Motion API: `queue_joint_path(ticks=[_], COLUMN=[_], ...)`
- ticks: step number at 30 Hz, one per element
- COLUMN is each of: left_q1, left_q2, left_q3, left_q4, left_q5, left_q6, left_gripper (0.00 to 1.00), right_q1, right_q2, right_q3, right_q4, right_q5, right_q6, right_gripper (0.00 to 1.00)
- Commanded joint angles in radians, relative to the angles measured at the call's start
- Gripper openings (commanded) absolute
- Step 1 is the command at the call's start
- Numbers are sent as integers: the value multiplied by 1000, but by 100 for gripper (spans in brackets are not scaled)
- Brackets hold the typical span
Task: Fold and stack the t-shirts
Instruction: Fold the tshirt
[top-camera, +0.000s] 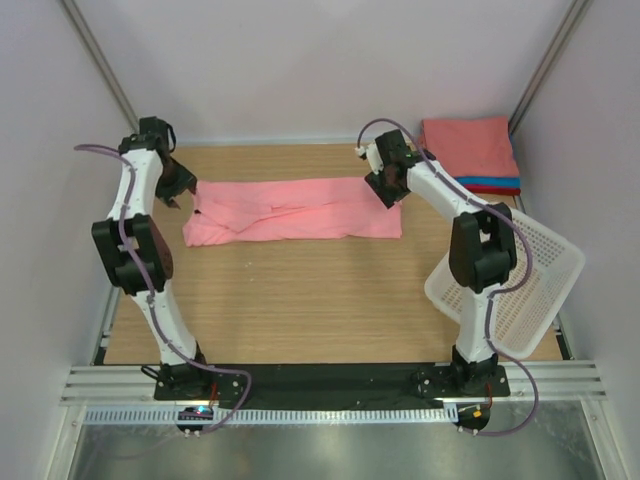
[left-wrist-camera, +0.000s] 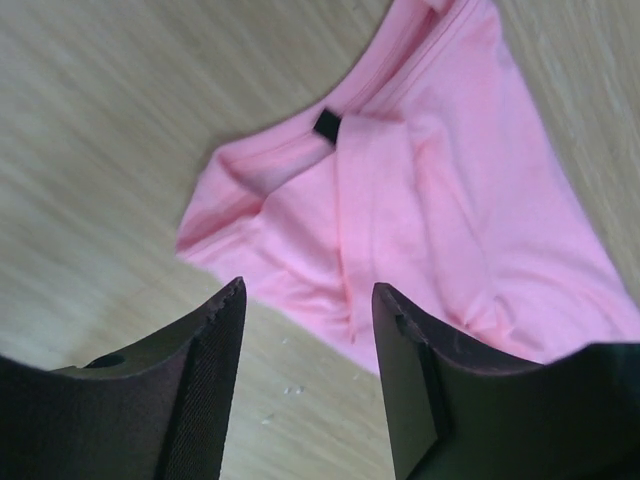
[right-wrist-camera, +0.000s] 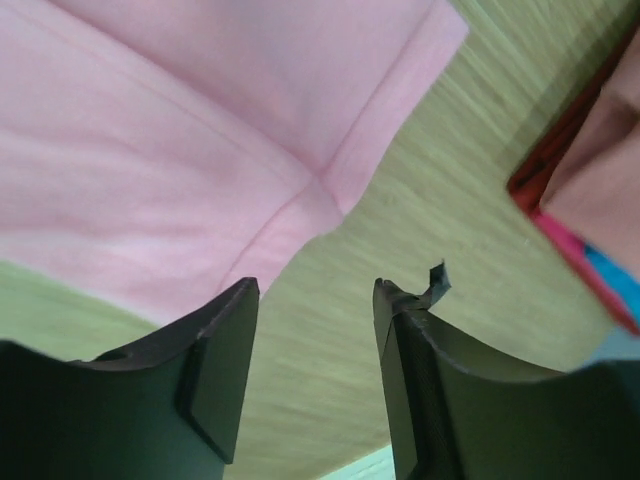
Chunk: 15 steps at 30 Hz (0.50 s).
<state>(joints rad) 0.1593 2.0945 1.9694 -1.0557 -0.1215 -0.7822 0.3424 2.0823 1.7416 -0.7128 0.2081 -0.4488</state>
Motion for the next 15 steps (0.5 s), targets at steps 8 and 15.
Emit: queue_joint_path(ticks=[8, 15], left_q1=[8, 9], left_q2=[-445, -441], left_q3=[-579, -716], left_q4=[215, 275], left_q5=[268, 252], left_q6=[81, 106], left_gripper=[57, 58], right_q1=[-31, -51], right_q2=[-90, -81], right_q3=[124, 10], right_q4=[-330, -255], right_q5=[-94, -93], right_q6=[773, 839], right_gripper=[52, 55])
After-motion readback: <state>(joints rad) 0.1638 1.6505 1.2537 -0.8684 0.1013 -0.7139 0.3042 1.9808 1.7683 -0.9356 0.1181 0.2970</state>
